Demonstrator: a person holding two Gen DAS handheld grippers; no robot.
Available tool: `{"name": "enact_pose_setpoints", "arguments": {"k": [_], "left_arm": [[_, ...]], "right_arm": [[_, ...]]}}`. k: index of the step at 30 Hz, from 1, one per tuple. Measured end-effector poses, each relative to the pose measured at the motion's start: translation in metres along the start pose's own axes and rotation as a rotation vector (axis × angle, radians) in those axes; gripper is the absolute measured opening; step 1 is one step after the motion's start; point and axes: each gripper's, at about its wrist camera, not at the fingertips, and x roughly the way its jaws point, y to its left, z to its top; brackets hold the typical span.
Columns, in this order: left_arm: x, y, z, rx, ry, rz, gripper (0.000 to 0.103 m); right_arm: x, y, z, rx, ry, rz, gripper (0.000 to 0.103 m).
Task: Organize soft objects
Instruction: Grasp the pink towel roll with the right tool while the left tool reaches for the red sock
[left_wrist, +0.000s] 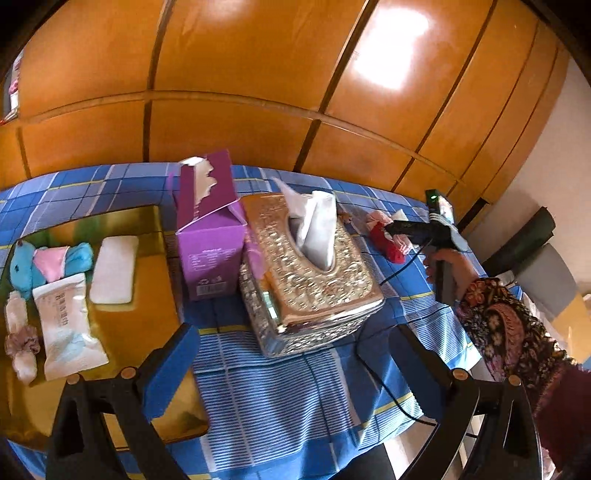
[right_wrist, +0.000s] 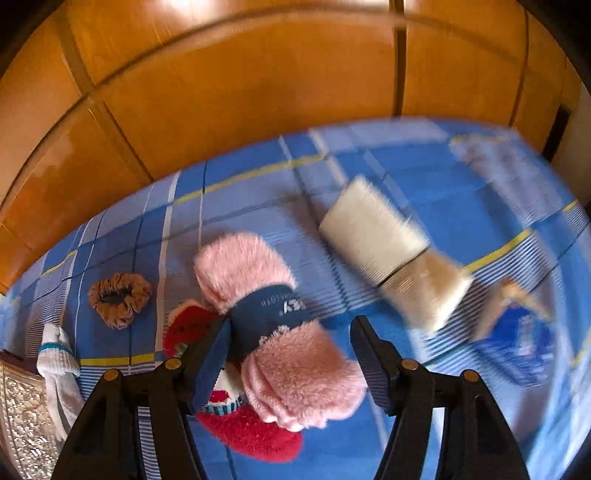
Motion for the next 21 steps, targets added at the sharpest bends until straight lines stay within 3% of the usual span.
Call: {"name": "enact_pose_setpoints", "arguments": {"k": [2,3,6,9,13,18,21], "left_arm": [[0.003,-0.009,0.005,0.012,-0.001,-0.014,0.103],[0.005,-0.014,0.008,0.022,-0.001,-0.021,0.103],[0.012,-0.035,0.017,0.056,-0.003,-0.056,0.103],[0.022,-0.060,0.026,0.098,0.007,-0.098,0.103],[0.036,-0.096,0.043,0.133,0.013,-0.137,0.103],[0.073,-0.148,0.068,0.178,0.008,-0.108,0.103],[0.111,-0.176,0.083,0.222,0.037,-0.082,0.103]], "right_arm": [[-0.003,-0.002,-0.007,0.006,-0.029,0.021,0.061],[-0.008,-0.004,-0.012,0.013,-0.047,0.061,0.045],[-0.024,-0.009,-0.028,0.031,-0.079,0.086,0.039],[-0.043,-0.013,-0.050,0.029,-0.120,0.085,0.039],[-0.065,-0.035,-0.085,0.129,-0.175,0.052,0.039],[-0.081,-0.061,-0.124,0.218,-0.254,-0.011,0.039],[-0.081,-0.072,-0.132,0.257,-0.301,0.039,0.039]]}}
